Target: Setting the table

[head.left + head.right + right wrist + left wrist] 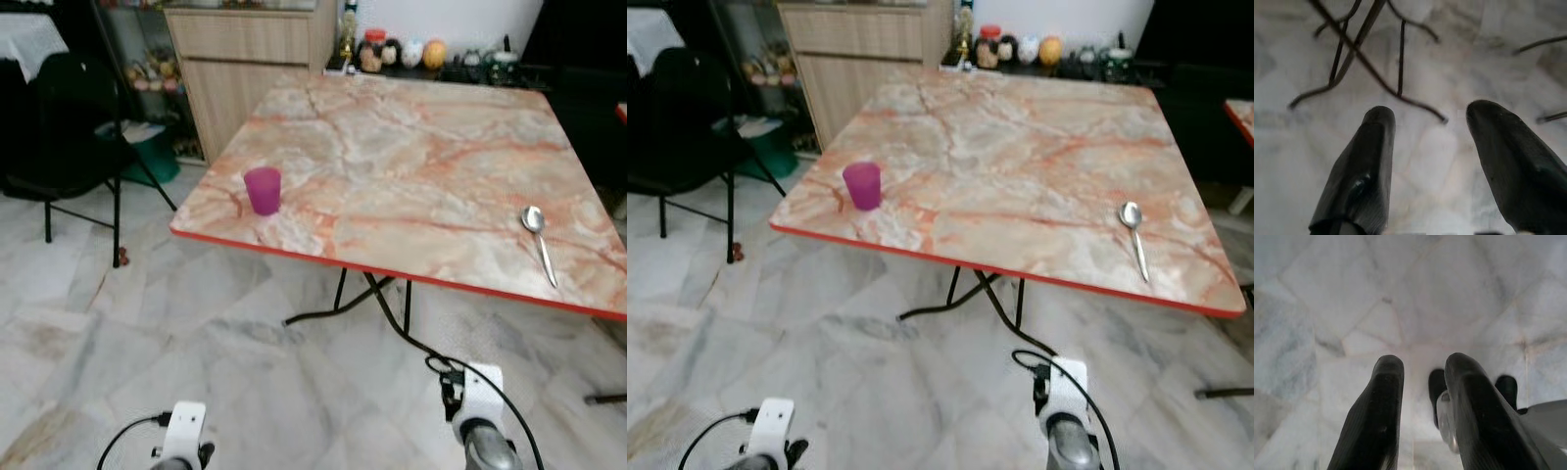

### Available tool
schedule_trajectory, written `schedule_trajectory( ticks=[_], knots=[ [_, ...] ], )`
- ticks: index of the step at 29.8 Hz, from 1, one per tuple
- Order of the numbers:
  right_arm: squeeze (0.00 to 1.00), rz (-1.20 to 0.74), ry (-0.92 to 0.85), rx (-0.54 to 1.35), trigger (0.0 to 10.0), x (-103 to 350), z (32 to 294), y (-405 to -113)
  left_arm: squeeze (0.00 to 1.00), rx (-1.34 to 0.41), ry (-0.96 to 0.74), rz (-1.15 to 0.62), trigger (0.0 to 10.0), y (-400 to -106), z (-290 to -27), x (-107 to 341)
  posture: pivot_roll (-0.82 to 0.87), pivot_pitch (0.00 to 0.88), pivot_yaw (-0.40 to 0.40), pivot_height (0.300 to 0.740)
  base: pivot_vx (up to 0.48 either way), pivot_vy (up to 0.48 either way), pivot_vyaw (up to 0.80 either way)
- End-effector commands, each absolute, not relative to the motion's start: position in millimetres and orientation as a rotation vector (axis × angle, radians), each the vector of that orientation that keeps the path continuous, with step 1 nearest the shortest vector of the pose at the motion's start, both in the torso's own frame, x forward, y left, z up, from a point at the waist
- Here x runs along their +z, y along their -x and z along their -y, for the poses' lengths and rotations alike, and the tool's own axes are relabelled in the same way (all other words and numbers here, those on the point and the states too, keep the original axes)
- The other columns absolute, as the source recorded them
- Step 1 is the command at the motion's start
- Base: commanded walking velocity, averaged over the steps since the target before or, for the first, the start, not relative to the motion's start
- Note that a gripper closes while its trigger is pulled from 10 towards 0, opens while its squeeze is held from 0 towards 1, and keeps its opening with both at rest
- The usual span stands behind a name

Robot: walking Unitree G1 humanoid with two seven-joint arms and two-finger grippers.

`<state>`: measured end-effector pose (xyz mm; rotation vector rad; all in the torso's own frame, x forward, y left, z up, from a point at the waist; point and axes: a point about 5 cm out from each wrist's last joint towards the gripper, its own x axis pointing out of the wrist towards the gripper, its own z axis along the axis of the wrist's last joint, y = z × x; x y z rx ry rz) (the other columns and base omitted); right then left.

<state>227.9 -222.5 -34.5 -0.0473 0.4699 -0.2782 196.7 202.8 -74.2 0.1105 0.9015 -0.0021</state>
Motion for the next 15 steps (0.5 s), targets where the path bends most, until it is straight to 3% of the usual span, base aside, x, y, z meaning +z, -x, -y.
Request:
schedule_trajectory(
  ticks=[1,15],
  knots=[
    [0.0,-0.422,0.066,-0.316,10.0,-30.9,229.9,-221.3,0.0,-0.012,-0.137,-0.909,10.0,-196.0,-203.9,-74.6,0.01,0.0,-0.025,0.74,0.0,0.0,0.0],
    [0.0,-0.119,0.164,-0.273,10.0,28.3,220.3,-199.8,0.0,-0.006,-0.147,-0.893,10.0,-198.8,-209.2,-71.9,-0.01,0.0,-0.013,0.74,0.0,0.0,0.0]
  ],
)
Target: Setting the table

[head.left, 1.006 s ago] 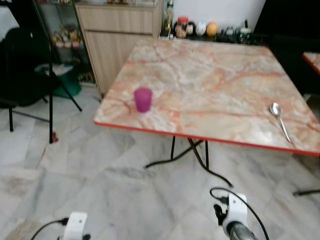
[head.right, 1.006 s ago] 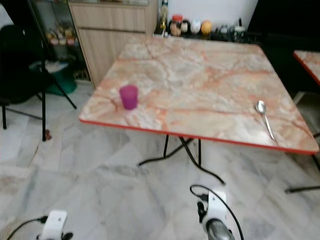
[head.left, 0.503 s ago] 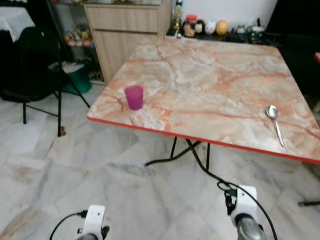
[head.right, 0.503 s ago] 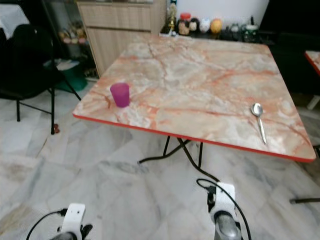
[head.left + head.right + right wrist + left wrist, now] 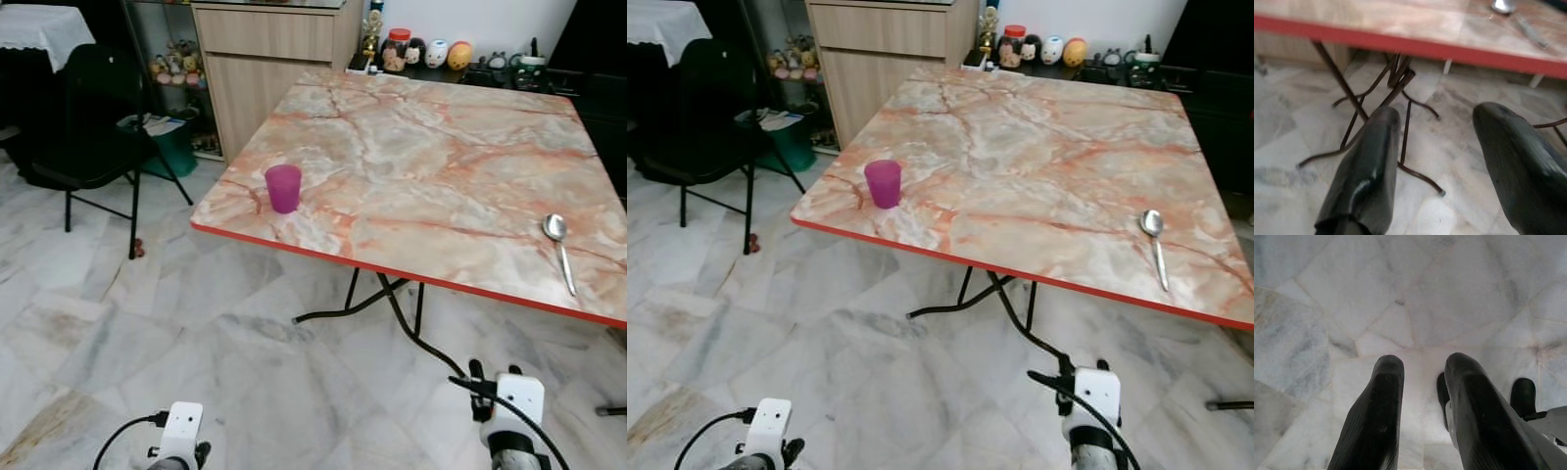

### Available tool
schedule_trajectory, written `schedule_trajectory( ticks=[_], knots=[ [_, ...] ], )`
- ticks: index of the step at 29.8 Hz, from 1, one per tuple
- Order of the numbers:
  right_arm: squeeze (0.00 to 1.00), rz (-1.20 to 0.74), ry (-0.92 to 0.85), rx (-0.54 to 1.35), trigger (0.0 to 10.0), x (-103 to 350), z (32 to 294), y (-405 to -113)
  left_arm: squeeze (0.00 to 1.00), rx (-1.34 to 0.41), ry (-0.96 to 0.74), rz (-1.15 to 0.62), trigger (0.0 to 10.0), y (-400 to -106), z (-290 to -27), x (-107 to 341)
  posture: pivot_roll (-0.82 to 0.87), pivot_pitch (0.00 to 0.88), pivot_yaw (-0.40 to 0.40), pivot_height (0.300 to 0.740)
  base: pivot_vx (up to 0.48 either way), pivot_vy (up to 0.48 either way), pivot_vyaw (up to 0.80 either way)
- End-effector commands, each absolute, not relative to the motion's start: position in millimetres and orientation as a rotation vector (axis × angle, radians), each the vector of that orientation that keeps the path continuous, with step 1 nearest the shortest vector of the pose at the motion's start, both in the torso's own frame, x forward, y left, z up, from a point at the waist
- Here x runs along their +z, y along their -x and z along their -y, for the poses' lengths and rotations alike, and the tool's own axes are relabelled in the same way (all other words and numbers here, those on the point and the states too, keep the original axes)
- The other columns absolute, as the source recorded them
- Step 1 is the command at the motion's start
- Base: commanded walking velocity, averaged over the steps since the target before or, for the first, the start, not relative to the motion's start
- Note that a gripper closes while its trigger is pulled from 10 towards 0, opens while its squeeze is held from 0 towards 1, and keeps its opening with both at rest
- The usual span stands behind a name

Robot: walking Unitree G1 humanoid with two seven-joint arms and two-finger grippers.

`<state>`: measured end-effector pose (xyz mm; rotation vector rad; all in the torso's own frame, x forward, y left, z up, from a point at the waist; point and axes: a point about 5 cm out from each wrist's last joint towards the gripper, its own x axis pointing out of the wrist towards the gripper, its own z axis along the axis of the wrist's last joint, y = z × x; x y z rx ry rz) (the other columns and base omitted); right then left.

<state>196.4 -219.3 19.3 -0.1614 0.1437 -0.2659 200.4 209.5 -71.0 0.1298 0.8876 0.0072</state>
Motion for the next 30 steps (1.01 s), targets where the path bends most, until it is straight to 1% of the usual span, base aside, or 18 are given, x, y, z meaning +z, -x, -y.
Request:
schedule_trajectory(
  ticks=[1,5,8,9,10,12,14,19,24,30],
  knots=[
    [0.0,-0.093,0.161,-0.279,10.0,36.7,219.9,-203.4,0.0,-0.004,-0.147,-0.89,10.0,-199.1,-209.5,-71.6,-0.01,0.0,-0.011,0.74,0.0,0.0,0.0],
    [0.0,0.014,0.15,-0.262,10.0,69.2,215.1,-228.5,0.0,0.002,-0.133,-0.874,10.0,-200.1,-209.8,-70.6,-0.02,0.0,-0.005,0.74,0.0,0.0,0.0],
    [0.0,0.088,0.13,-0.254,10.0,92.7,211.0,-256.1,0.0,0.009,-0.127,-0.875,10.0,-199.0,-211.2,-71.0,-0.02,0.0,-0.006,0.74,0.0,0.0,0.0],
    [0.0,0.088,0.13,-0.254,10.0,92.7,211.0,-256.1,0.0,0.009,-0.127,-0.875,10.0,-199.0,-211.2,-71.0,-0.02,0.0,-0.006,0.74,0.0,0.0,0.0],
    [0.0,0.115,0.13,-0.252,10.0,103.5,208.1,-270.1,0.0,0.016,-0.125,-0.88,10.0,-197.7,-213.0,-71.4,-0.02,0.0,-0.006,0.74,0.0,0.0,0.0],
    [0.0,0.121,0.12,-0.251,10.0,110.5,205.1,-276.2,0.0,0.023,-0.121,-0.884,10.0,-196.4,-214.9,-71.7,-0.01,0.0,-0.015,0.74,0.0,0.0,0.0],
    [0.0,0.118,0.111,-0.247,10.0,114.8,202.1,-280.4,0.0,0.035,-0.115,-0.887,10.0,-195.1,-217.8,-71.8,0.0,0.0,-0.018,0.74,0.0,0.0,0.0],
    [0.0,0.109,0.103,-0.254,10.0,121.3,202.1,-284.7,0.0,0.044,-0.11,-0.889,10.0,-194.0,-222.0,-71.5,0.0,0.0,-0.016,0.74,0.0,0.0,-0.74],
    [0.0,0.12,0.103,-0.275,10.0,130.5,206.0,-289.4,0.0,0.032,-0.103,-0.883,10.0,-195.1,-219.1,-71.4,0.0,0.0,-0.013,0.74,0.0,0.0,-0.78],
    [0.0,0.122,0.102,-0.263,10.0,133.4,202.1,-290.9,0.0,0.028,-0.117,-0.88,10.0,-194.7,-217.9,-71.7,0.0,0.0,-0.014,0.74,0.0,0.0,-0.78]
  ],
)
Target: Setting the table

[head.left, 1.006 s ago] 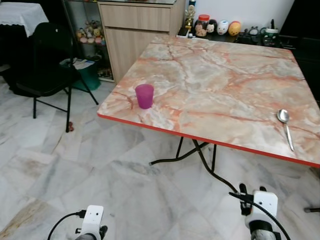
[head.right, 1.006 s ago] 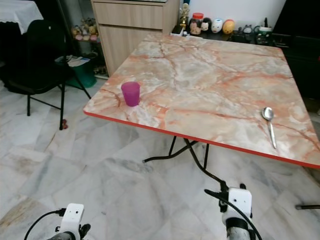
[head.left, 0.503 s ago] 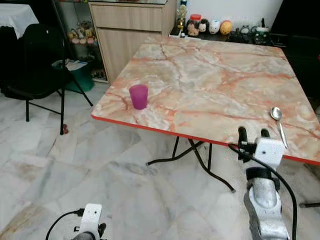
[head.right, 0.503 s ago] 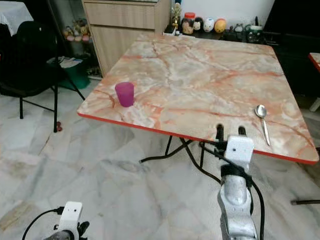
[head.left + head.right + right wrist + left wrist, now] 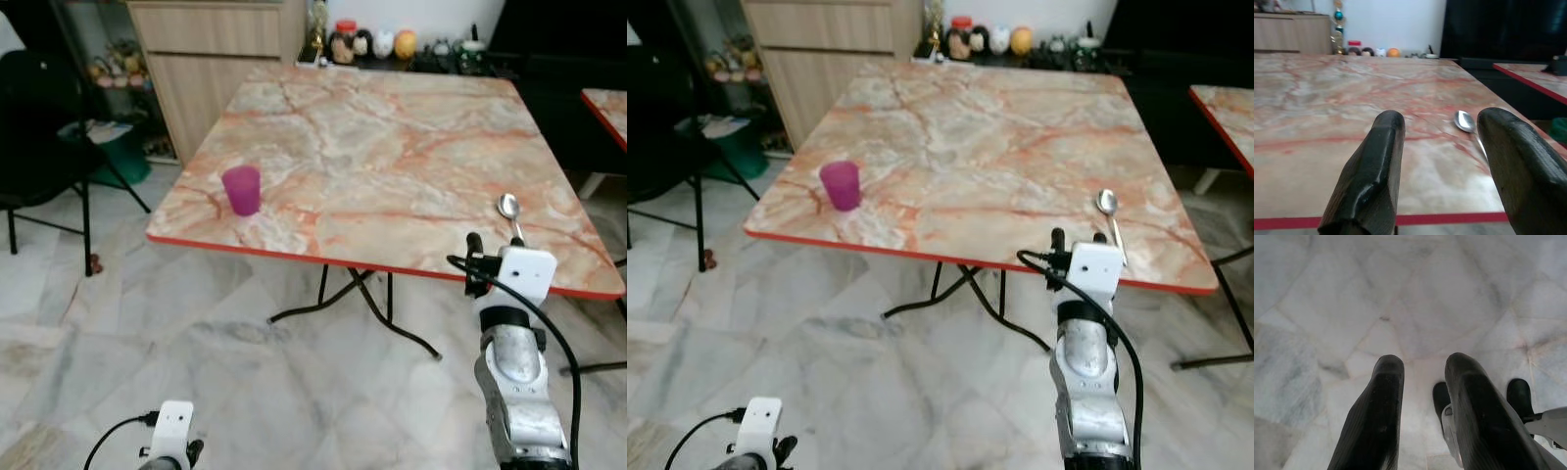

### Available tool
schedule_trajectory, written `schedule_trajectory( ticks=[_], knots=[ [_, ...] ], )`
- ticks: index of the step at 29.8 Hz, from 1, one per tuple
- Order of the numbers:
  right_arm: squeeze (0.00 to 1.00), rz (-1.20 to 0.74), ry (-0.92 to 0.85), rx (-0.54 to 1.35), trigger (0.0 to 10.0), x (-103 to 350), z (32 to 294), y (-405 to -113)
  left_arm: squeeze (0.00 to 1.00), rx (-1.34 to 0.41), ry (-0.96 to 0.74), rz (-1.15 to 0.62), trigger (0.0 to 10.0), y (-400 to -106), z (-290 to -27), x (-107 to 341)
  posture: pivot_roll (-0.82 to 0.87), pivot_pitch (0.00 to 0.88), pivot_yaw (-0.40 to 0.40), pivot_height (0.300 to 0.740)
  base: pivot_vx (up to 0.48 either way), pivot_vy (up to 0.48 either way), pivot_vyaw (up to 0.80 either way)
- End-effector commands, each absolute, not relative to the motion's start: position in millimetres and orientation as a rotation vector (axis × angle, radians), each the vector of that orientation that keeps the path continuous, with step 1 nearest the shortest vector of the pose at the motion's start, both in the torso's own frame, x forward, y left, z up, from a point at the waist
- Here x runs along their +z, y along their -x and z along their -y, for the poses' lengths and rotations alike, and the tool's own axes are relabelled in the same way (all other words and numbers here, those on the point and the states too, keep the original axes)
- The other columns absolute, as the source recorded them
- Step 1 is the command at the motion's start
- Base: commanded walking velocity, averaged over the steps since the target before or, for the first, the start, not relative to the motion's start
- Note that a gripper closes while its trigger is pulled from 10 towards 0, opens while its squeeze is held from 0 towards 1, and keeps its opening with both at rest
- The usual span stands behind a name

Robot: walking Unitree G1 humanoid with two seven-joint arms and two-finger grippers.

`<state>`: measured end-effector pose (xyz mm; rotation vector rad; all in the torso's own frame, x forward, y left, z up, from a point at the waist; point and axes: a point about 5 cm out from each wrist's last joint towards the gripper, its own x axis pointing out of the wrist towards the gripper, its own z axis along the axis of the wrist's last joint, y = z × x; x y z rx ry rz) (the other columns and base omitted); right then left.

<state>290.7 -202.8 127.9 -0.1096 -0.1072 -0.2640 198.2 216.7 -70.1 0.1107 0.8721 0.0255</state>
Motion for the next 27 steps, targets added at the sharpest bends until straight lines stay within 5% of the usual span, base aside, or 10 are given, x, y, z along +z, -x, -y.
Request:
schedule_trajectory(
  ticks=[1,8,27],
  knots=[
    [0.0,0.117,0.101,-0.263,10.0,133.3,201.3,-291.1,0.0,0.023,-0.138,-0.878,10.0,-195.1,-218.1,-71.5,0.0,0.0,-0.014,0.74,0.0,0.0,-0.78],
    [0.0,0.156,0.085,-0.255,10.0,139.1,197.0,-292.0,0.0,0.026,-0.136,-0.877,10.0,-195.1,-217.3,-71.6,0.0,0.0,-0.015,0.74,0.0,-0.477,-0.19],
    [0.0,0.154,0.093,-0.251,10.0,142.0,194.8,-293.7,0.0,0.017,-0.112,-0.858,10.0,-198.3,-210.5,-71.0,0.0,0.0,-0.021,0.74,0.0,0.0,0.0]
  ],
)
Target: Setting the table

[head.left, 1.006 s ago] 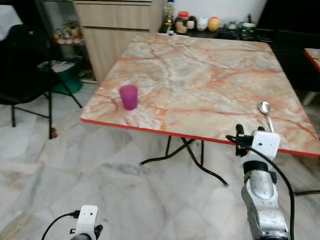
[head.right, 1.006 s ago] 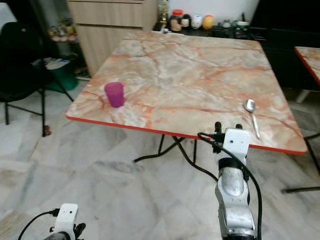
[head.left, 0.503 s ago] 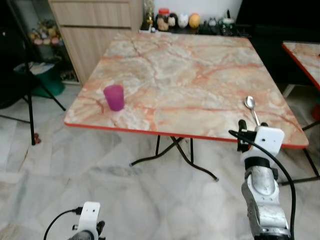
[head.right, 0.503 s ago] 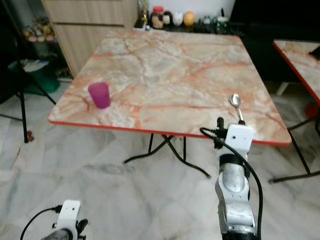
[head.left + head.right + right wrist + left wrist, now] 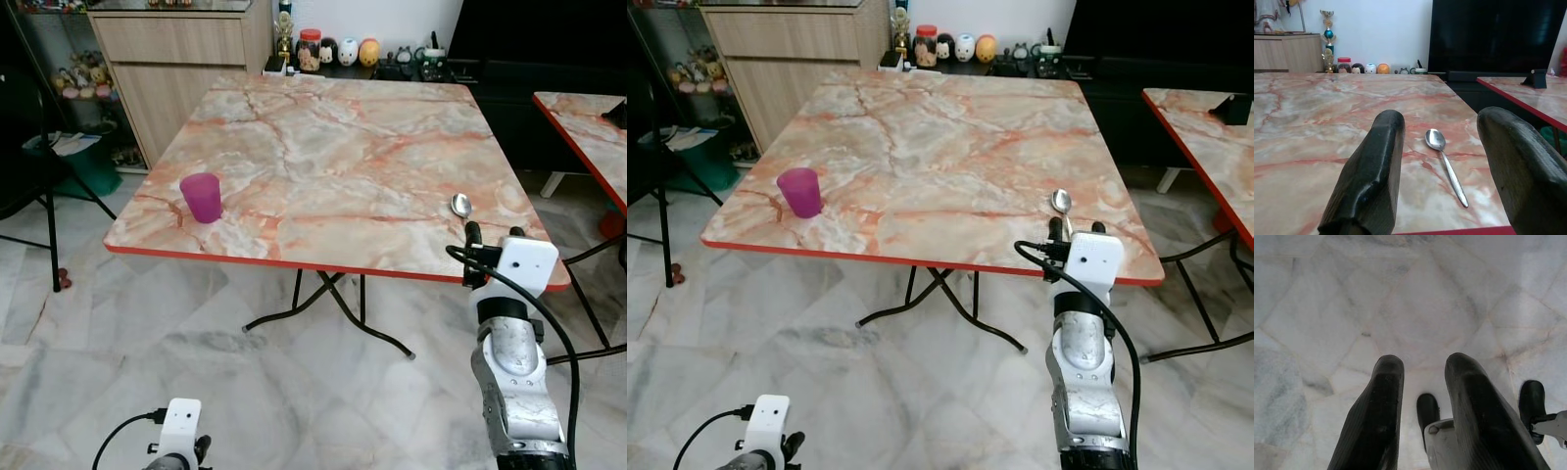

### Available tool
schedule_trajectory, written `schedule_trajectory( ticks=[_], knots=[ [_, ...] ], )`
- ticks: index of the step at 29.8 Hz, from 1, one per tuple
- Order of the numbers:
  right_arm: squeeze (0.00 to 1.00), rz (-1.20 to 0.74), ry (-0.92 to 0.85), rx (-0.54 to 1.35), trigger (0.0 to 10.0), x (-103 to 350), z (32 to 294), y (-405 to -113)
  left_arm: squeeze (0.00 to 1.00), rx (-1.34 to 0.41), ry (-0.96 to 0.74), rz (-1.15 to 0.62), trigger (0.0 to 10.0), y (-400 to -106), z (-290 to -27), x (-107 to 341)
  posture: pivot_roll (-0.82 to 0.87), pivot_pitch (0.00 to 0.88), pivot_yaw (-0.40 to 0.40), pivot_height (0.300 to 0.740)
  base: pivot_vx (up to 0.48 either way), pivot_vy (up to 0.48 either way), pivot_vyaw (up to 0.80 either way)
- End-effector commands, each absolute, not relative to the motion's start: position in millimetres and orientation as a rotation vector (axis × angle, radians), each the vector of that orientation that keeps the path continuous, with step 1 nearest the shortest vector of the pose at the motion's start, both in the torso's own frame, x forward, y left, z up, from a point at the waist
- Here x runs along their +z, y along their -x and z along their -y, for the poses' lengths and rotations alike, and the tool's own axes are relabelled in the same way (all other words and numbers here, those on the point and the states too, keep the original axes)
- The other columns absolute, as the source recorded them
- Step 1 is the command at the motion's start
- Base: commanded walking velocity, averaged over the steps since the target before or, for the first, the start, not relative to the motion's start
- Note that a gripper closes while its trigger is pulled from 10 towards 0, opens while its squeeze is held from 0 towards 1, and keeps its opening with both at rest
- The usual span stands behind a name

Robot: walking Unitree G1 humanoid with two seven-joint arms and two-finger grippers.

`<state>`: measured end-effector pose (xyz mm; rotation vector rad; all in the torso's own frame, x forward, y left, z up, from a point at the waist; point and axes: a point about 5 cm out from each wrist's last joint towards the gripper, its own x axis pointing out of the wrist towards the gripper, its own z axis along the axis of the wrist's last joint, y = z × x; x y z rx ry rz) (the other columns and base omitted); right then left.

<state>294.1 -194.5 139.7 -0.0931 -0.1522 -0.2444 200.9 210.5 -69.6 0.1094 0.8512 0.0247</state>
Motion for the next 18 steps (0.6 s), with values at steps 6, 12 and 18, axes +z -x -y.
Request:
schedule_trajectory(
  ticks=[6,12,18],
  knots=[
    [0.0,0.128,0.076,-0.271,10.0,140.1,198.1,-295.4,0.0,0.021,-0.111,-0.861,10.0,-198.1,-210.3,-71.2,0.0,0.0,-0.022,0.74,0.0,0.0,-0.37],
    [0.0,0.141,0.086,-0.275,10.0,141.1,199.2,-293.8,0.0,0.023,-0.113,-0.865,10.0,-197.9,-210.0,-71.5,-0.01,0.0,-0.022,0.74,0.231,0.0,-0.25],
    [0.0,0.145,0.089,-0.269,10.0,142.8,197.5,-295.3,0.0,0.021,-0.114,-0.865,10.0,-198.0,-209.4,-71.6,0.0,0.0,-0.024,0.74,0.286,0.0,0.0]
  ],
)
